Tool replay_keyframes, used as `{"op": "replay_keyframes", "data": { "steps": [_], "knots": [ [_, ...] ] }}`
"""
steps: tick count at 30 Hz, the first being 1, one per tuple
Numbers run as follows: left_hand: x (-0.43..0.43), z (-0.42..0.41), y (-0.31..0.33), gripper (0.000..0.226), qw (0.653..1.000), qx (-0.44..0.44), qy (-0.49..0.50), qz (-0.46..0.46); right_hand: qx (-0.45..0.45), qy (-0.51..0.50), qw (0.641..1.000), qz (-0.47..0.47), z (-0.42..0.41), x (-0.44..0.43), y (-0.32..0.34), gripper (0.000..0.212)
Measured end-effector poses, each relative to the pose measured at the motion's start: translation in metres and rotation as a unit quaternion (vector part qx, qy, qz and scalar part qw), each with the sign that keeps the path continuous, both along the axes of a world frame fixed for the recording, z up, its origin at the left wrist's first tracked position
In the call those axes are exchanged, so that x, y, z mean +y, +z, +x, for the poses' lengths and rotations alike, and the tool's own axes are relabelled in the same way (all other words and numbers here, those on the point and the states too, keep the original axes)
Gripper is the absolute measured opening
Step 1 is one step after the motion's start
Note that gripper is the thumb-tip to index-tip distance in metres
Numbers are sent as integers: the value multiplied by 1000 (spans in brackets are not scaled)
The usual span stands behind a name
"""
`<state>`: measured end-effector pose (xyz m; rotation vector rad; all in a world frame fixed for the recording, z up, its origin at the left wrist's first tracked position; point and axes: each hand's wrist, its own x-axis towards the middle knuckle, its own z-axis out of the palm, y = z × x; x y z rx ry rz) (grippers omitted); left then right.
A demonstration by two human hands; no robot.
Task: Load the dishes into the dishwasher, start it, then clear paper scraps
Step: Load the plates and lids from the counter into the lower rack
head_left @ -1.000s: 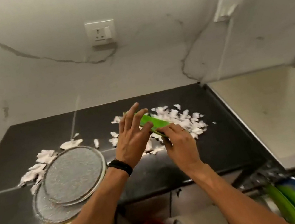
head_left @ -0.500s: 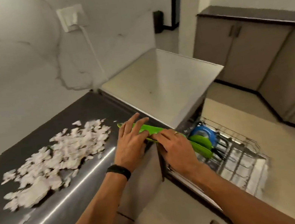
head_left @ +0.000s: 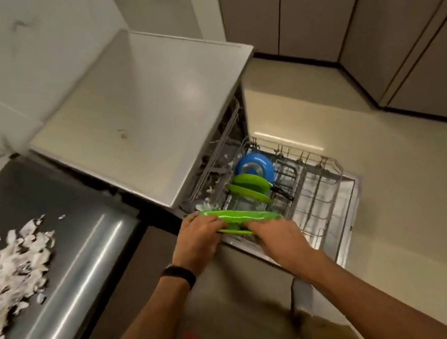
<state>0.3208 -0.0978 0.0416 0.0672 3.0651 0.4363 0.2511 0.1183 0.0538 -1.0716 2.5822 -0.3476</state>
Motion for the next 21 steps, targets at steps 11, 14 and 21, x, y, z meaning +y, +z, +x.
{"op": "replay_keyframes", "data": {
  "steps": [11, 14, 21],
  "knots": [
    [2, -111, -184, 30, 998, -31, 41, 32, -57, -62, 994, 66, -87, -14, -157, 39],
    [-12, -139, -263, 26, 997, -38, 58, 39, -87, -76, 991, 69, -107, -32, -225, 39],
    [-56, -173, -390, 31, 993, -70, 76, 50, -110, -118, 985, 60, -127, -78, -349, 48]
  ]
}}
